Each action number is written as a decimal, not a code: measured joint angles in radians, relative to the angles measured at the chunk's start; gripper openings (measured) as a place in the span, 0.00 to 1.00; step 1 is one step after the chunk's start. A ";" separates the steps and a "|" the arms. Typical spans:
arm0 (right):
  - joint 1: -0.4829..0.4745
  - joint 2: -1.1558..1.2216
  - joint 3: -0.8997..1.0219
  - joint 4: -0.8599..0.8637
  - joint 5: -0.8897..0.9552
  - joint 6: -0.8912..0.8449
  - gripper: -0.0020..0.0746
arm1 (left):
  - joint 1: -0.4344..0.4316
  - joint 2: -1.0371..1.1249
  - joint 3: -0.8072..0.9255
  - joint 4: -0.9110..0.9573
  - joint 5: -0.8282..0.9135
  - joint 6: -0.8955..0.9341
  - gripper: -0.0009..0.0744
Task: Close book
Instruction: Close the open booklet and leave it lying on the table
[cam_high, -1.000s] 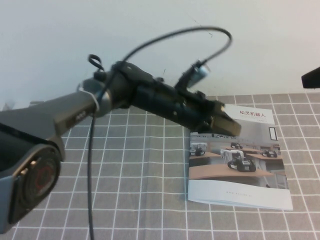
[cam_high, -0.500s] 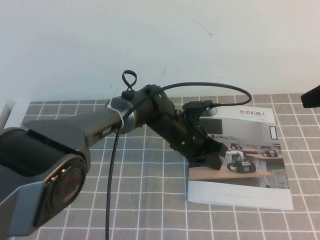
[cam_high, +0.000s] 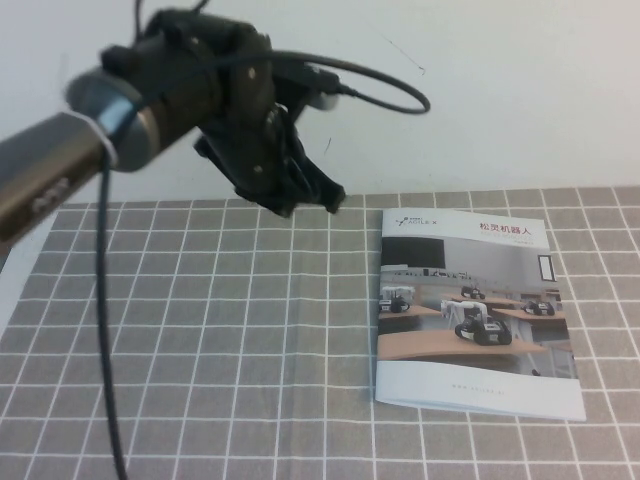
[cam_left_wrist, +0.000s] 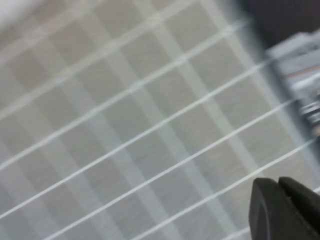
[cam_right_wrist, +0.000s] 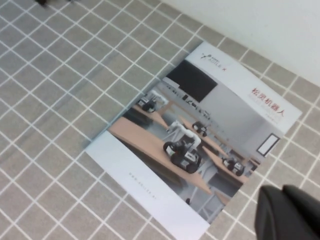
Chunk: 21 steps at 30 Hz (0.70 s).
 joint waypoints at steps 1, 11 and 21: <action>0.000 -0.026 0.016 -0.005 -0.004 0.002 0.02 | 0.000 -0.042 0.000 0.047 0.027 -0.027 0.01; 0.000 -0.318 0.388 -0.036 -0.141 -0.076 0.02 | 0.000 -0.426 0.005 0.125 0.117 -0.061 0.01; 0.000 -0.516 0.705 -0.022 -0.268 -0.129 0.02 | 0.000 -0.780 0.335 0.056 -0.001 -0.040 0.01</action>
